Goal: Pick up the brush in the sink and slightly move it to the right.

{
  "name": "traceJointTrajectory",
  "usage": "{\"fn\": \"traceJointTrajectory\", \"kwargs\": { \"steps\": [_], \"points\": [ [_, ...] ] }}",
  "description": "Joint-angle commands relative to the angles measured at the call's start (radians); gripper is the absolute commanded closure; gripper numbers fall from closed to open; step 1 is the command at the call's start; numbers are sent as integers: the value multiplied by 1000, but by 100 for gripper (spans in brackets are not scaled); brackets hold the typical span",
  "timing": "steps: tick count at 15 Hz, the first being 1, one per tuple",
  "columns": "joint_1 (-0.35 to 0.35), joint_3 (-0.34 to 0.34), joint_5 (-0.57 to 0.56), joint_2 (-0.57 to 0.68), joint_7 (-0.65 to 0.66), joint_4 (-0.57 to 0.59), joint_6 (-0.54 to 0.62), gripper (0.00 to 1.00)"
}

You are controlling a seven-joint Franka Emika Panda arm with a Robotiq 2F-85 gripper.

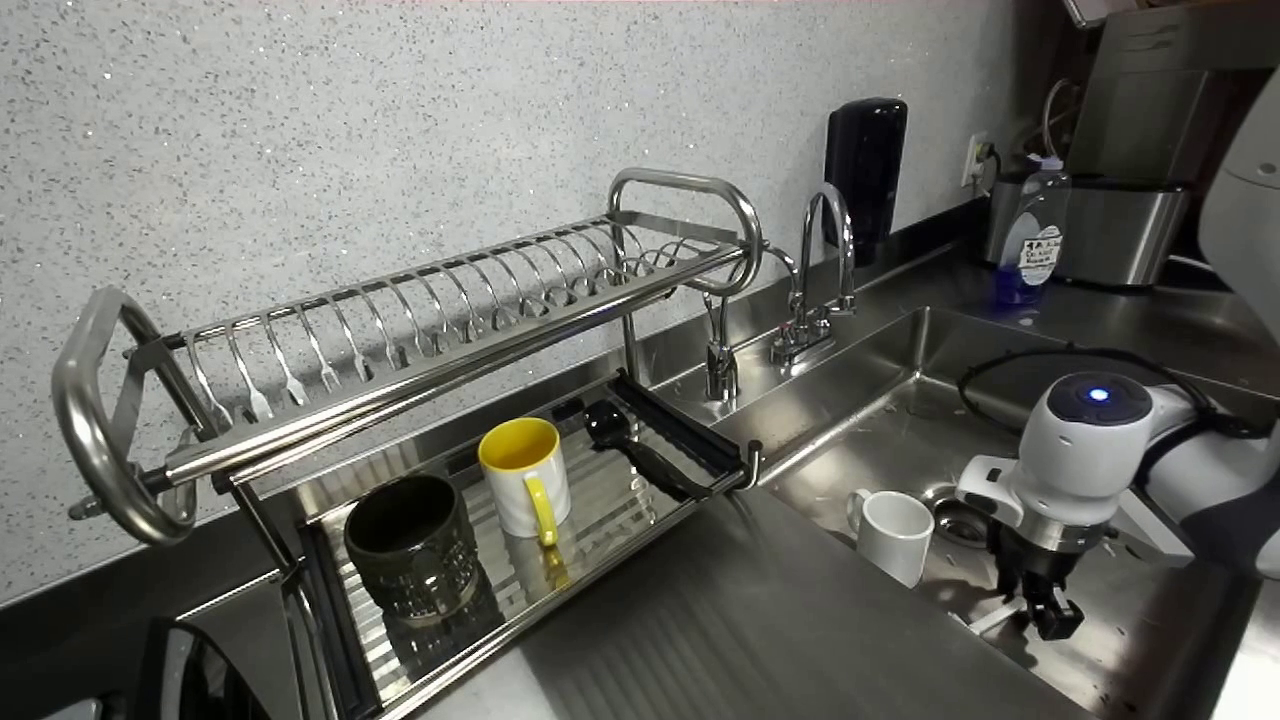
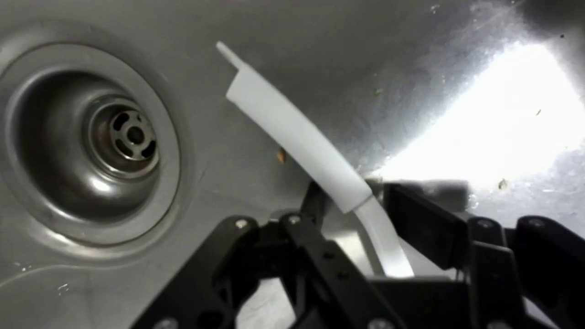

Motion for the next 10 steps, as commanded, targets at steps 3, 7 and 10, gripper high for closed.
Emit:
{"fn": "traceJointTrajectory", "kwargs": {
  "steps": [3, 7, 10],
  "points": [
    [18, -17, 2, 16, 22, -3, 63, 100],
    [49, -58, 7, -40, 62, -87, 127, 98],
    [86, -122, 51, -79, 151, -177, 226, 98]
  ]
}}
